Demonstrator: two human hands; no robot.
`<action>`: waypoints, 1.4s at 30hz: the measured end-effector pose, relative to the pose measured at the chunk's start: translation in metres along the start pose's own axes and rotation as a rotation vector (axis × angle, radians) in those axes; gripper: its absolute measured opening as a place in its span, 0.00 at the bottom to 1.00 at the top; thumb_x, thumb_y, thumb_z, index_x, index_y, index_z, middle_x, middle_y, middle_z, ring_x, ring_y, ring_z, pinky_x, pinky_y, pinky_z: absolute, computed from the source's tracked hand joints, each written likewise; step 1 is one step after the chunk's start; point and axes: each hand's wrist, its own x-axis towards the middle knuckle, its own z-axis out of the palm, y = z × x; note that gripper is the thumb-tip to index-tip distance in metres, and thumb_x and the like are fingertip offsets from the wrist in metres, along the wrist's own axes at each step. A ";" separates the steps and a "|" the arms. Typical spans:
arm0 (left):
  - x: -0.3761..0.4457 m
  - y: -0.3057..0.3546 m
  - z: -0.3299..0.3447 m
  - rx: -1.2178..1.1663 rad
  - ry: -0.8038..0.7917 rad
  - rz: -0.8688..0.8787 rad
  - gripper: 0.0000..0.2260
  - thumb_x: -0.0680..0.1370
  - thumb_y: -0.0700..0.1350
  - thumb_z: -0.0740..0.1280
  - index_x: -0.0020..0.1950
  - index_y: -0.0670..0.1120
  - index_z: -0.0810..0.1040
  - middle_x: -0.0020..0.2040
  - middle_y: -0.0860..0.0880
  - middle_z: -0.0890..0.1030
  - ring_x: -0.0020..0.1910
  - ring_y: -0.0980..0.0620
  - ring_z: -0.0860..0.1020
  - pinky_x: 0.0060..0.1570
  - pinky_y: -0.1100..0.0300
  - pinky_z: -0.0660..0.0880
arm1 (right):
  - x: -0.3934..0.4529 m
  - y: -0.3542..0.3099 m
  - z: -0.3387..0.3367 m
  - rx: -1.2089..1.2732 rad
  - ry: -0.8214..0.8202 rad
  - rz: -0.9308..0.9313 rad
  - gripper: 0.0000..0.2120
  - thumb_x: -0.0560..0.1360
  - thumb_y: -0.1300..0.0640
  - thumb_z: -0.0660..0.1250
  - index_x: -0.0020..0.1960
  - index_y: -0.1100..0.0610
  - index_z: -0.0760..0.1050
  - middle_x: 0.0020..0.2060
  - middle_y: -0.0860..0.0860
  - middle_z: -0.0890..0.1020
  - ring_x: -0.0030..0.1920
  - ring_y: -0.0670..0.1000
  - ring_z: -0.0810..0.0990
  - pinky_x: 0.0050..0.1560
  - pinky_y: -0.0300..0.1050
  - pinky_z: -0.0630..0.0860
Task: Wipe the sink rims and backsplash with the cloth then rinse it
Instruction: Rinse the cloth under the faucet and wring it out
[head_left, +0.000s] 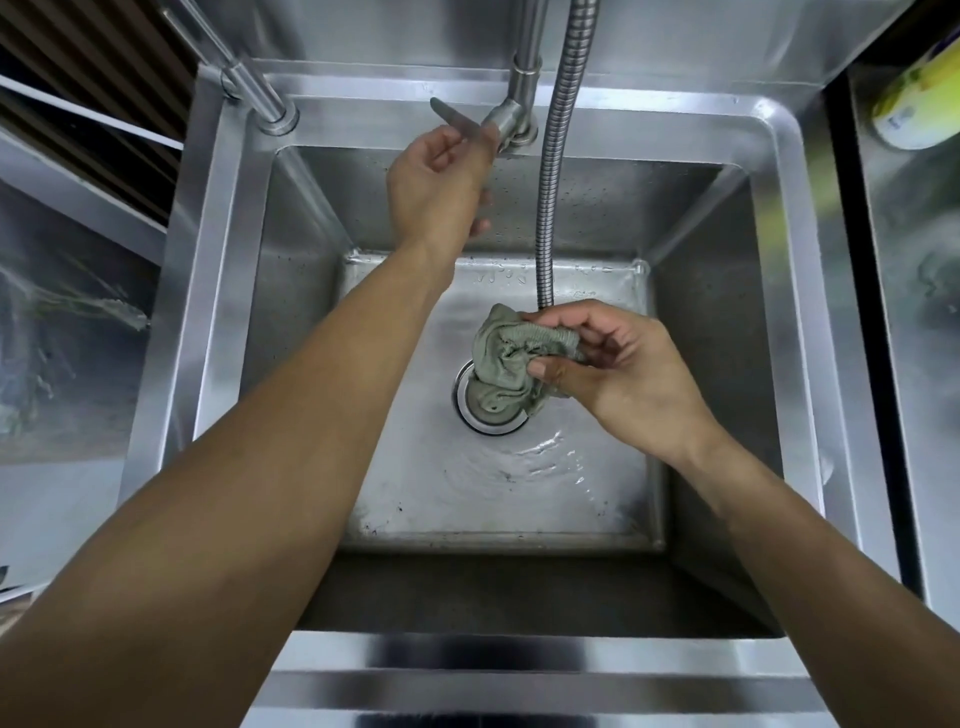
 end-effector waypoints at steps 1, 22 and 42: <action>0.001 0.001 0.001 -0.045 -0.028 -0.026 0.13 0.79 0.52 0.74 0.59 0.48 0.81 0.52 0.52 0.85 0.39 0.54 0.82 0.32 0.61 0.78 | 0.000 0.001 0.000 0.002 0.002 -0.005 0.18 0.73 0.73 0.74 0.53 0.53 0.83 0.52 0.49 0.88 0.53 0.48 0.87 0.53 0.44 0.84; -0.011 -0.019 -0.029 0.657 -0.060 0.599 0.23 0.81 0.56 0.69 0.74 0.54 0.72 0.55 0.57 0.82 0.34 0.57 0.79 0.43 0.59 0.79 | 0.002 0.003 0.002 0.053 0.046 -0.023 0.17 0.73 0.76 0.72 0.54 0.57 0.82 0.49 0.46 0.88 0.49 0.45 0.87 0.49 0.38 0.83; -0.132 -0.068 -0.084 0.141 -0.736 -0.642 0.18 0.78 0.51 0.71 0.67 0.47 0.78 0.59 0.45 0.86 0.57 0.46 0.85 0.54 0.53 0.84 | -0.064 0.044 0.016 0.050 0.128 0.311 0.18 0.74 0.67 0.76 0.61 0.56 0.79 0.53 0.55 0.85 0.45 0.45 0.87 0.43 0.38 0.82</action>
